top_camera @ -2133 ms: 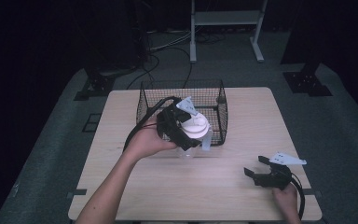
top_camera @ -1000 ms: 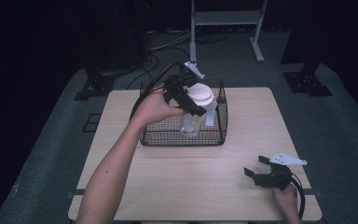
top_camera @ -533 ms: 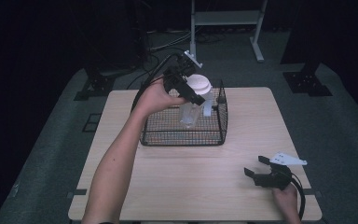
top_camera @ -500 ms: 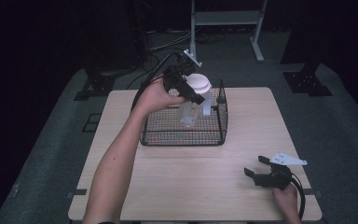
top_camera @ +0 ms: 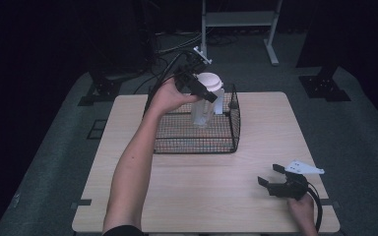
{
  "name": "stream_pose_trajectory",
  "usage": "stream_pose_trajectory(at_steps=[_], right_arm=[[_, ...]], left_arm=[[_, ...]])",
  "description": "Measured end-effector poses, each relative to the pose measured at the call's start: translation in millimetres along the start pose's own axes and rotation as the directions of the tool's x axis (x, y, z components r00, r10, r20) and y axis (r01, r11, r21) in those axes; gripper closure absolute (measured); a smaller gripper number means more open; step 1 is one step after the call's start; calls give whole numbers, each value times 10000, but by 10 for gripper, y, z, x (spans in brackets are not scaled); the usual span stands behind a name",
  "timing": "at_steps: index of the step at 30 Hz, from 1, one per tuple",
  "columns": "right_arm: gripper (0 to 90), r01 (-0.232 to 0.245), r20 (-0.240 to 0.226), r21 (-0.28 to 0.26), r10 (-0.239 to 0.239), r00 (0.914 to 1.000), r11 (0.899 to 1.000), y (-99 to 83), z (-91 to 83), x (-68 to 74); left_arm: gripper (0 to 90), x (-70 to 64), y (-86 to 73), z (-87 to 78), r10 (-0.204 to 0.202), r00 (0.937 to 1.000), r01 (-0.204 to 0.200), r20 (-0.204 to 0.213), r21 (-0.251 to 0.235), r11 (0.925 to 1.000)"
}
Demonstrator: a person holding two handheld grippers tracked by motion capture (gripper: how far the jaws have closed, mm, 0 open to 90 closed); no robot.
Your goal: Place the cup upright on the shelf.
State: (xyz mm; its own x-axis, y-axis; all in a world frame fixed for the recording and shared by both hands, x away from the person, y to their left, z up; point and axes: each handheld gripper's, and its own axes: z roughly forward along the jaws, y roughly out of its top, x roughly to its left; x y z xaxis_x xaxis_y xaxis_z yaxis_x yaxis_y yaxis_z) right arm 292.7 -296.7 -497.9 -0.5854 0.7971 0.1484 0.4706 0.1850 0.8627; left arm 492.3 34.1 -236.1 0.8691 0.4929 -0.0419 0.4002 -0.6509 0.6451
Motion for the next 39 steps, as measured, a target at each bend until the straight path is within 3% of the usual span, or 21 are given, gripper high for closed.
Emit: stream_pose_trajectory(at_steps=[10,39], right_arm=[[129,5,-16,-7,-5,10000,10000,0,0,-1],[129,-97,-33,-103,96,9999,9999,0,-6,-9]], left_arm=[[55,65,-1,208,-195,9990,204,-405,228,9995],[54,305,-295,793,-935,9927,985,-761,643,9931]])
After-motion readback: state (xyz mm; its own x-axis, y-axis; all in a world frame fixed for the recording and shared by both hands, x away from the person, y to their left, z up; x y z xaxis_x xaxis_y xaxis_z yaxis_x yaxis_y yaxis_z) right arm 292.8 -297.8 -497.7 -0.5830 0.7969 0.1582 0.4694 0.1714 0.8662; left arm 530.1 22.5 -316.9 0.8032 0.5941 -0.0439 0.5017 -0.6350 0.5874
